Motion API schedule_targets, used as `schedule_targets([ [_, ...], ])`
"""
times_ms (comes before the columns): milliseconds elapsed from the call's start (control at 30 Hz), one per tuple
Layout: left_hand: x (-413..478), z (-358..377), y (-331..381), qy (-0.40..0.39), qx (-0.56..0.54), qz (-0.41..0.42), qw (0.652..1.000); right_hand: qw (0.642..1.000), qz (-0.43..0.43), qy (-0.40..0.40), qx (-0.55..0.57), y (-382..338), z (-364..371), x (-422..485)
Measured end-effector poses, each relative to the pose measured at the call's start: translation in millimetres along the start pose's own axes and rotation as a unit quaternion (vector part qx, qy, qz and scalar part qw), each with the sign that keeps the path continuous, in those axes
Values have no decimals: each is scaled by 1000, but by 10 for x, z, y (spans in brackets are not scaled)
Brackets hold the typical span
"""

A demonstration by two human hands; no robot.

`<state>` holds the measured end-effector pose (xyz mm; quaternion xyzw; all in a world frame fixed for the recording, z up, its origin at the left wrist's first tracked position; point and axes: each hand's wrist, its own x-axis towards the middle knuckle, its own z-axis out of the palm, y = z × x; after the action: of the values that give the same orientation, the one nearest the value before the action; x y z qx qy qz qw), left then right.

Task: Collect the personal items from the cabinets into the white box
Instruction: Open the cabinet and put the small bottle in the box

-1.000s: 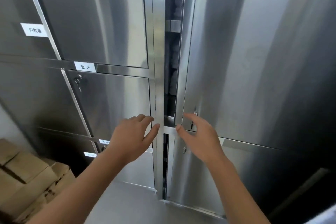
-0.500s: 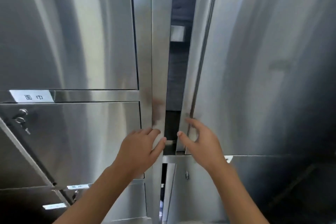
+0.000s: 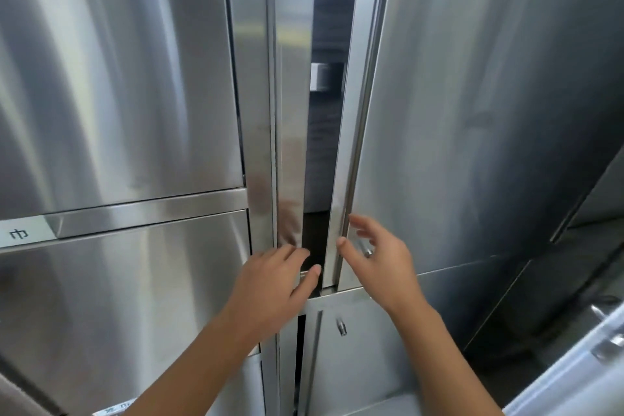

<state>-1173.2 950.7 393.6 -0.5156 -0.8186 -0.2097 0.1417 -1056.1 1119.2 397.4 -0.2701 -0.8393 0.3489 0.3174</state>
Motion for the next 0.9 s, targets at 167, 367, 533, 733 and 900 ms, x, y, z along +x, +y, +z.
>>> schedule_targets([
  [167, 162, 46, 94, -24, -65, -18, 997, 999, 1, 24, -41, 37, -202, -82],
  [367, 418, 270, 293, -56, -195, -60, 977, 996, 0, 53, -67, 157, -588, -96],
  [533, 498, 399, 444, -13, -217, -78, 973, 996, -3, 57, -68, 302, -850, -72],
  [733, 562, 496, 602, -18, -230, -103, 968, 997, -15, 49, -65, 470, -1051, 67],
  [900, 723, 599, 815, -23, -260, -106, 959, 997, -30, 37, -57, 620, -1234, 111],
])
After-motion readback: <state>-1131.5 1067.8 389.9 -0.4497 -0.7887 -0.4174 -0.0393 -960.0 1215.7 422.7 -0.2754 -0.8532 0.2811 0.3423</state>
